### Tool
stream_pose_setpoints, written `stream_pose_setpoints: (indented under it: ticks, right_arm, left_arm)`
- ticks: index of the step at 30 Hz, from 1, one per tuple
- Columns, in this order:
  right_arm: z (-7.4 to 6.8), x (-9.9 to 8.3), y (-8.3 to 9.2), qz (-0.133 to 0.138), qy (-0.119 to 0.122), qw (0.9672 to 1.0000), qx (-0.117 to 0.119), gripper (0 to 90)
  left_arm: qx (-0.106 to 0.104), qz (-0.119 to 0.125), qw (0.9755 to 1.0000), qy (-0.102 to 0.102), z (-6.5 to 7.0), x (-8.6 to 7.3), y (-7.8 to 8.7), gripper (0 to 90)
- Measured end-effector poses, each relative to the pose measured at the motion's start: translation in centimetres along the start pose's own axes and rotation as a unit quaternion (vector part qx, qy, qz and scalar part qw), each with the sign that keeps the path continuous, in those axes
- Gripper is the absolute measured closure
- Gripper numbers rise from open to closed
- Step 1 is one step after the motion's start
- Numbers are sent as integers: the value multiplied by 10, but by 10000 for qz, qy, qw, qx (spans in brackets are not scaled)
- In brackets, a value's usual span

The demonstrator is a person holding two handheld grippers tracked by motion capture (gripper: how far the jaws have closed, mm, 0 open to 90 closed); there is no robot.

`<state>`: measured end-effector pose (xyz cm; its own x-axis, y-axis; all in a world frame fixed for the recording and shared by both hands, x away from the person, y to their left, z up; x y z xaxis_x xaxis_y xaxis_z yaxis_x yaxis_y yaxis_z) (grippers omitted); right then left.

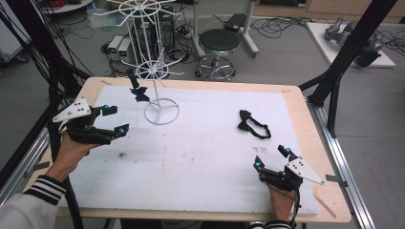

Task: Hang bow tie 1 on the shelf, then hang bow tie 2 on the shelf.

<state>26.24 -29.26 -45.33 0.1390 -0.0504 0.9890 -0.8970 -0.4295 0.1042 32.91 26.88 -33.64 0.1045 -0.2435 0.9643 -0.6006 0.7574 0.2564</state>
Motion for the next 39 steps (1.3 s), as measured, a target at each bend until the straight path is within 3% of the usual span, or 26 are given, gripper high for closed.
stream_pose_setpoints:
  ticks: [5, 11, 23, 28, 39]
  right_arm:
    - [0, 0, 0, -5, -5, 10000, -10, 42]
    - [-1, 0, 0, 3, 1, 10000, -26, 42]
    - [-1, 0, 0, 4, 1, 10000, -24, 42]
    - [0, 0, 0, 18, 33, 10000, -13, 42]
    - [-1, 0, 0, -4, 23, 10000, -7, 42]
  left_arm:
    - [-46, 285, 9994, -198, 10, -10, 4, 173]
    - [-47, 429, 9988, -212, 17, -26, 3, 173]
    - [-132, 430, 9988, -176, 20, -42, -4, 173]
    - [-67, 449, 9990, -56, 19, -51, -4, 173]
    - [39, 513, 9986, -127, 18, -53, -2, 172]
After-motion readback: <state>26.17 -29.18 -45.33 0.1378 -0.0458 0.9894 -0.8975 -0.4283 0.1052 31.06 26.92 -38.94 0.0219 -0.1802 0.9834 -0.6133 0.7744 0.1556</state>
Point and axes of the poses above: each handheld gripper's, and its own axes: y roughly backward along the jaws, x roughly out of its top, z roughly to its right, the point moved 1 cm from there along -y, roughly forward along the jaws, and after that the axes turned 4 degrees about -y, right-handed, at the moved point
